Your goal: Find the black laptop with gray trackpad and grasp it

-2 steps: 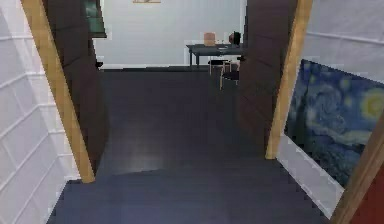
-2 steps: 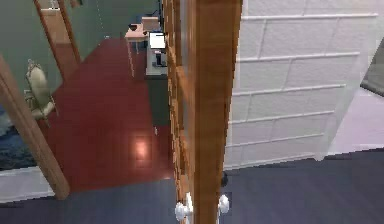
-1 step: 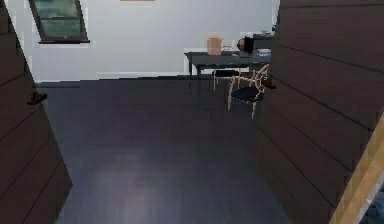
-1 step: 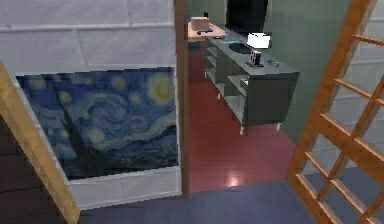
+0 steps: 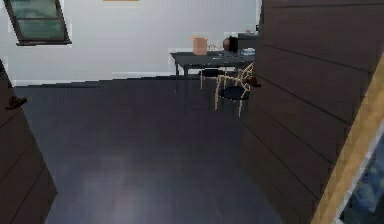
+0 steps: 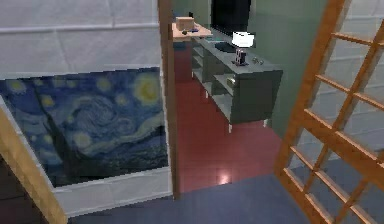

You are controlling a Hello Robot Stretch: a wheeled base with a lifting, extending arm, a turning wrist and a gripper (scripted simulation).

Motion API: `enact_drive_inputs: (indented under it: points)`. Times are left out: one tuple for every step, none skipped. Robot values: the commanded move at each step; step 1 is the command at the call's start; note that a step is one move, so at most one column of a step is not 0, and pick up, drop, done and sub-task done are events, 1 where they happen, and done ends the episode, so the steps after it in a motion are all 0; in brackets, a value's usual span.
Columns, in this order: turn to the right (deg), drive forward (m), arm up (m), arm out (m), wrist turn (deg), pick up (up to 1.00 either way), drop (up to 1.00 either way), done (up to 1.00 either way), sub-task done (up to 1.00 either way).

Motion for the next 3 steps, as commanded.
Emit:
enact_drive_inputs:
  points:
    - [0.0, 1.00, 0.00, 0.00, 0.0, 0.00, 0.00, 0.00, 0.00]
    - [0.0, 0.80, 0.00, 0.00, 0.0, 0.00, 0.00, 0.00, 0.00]
    - [42.0, 0.00, 0.00, 0.00, 0.0, 0.00, 0.00, 0.00, 0.00]
